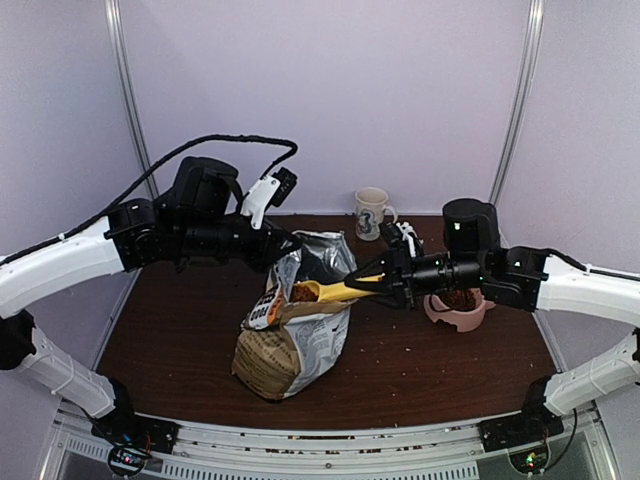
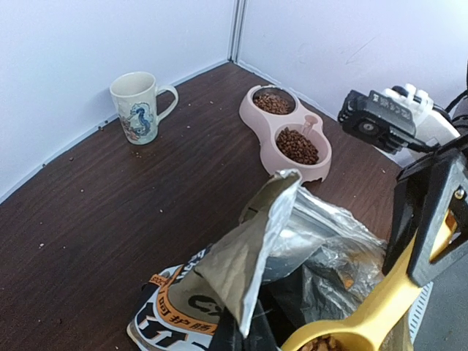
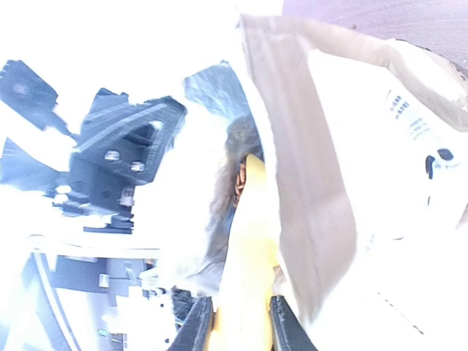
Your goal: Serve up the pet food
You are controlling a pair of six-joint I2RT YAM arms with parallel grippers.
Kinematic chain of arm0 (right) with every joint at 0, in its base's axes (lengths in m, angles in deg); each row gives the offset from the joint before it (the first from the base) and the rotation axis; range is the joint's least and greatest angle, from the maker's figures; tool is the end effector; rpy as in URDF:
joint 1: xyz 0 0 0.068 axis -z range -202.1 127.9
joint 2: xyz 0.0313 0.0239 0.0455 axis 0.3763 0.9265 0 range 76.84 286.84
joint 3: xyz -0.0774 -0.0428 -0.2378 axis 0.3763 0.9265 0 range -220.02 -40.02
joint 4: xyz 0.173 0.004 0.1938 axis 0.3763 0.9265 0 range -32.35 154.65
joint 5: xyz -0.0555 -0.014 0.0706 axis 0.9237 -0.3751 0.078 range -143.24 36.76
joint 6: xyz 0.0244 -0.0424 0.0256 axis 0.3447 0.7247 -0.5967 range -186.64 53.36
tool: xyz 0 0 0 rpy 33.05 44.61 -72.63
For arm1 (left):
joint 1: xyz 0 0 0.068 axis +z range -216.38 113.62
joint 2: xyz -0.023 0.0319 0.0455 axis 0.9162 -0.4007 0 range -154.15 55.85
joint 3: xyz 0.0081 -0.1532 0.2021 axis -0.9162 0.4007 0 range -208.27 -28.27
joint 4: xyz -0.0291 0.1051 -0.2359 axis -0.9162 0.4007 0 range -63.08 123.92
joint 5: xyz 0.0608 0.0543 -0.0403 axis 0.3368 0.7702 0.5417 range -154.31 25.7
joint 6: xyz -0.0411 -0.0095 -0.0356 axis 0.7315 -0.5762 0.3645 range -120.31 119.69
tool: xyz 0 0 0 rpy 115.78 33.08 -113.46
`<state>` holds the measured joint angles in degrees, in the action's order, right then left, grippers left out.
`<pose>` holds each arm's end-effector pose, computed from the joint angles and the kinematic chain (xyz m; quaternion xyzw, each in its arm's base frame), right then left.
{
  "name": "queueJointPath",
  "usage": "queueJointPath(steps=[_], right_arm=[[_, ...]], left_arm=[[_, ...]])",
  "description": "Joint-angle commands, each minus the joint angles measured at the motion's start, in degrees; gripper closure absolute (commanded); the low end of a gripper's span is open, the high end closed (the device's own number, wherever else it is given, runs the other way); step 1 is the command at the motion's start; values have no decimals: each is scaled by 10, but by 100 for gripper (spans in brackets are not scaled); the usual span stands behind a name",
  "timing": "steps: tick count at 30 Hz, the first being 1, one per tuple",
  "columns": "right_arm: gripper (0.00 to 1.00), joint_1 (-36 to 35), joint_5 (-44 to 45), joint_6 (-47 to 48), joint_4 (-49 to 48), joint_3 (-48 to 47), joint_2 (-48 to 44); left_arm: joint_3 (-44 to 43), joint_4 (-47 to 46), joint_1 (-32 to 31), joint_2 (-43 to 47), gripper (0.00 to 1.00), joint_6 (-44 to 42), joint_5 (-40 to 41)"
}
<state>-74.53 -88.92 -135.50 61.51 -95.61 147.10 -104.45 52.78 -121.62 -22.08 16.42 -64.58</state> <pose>0.1576 0.2410 0.3066 -0.0667 0.7903 0.6065 0.0559 0.1781 -0.2572 0.3532 0.2832 0.8072 -0.3060 0.4179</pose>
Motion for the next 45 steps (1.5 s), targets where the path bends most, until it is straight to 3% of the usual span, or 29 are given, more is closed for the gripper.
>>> queueJointPath(steps=[1,9,25,45], right_arm=[[81,25,-44,-83,-175,55,-56],[81,80,-44,-133,-247,147,-111],[81,110,-57,-189,-344,206,-162],[80,110,-49,-210,-363,223,-201]], left_arm=[[6,-42,0,29,100,6,25],[10,-39,0,40,100,10,35],[14,-41,5,56,100,31,57],[16,-46,12,65,100,45,52]])
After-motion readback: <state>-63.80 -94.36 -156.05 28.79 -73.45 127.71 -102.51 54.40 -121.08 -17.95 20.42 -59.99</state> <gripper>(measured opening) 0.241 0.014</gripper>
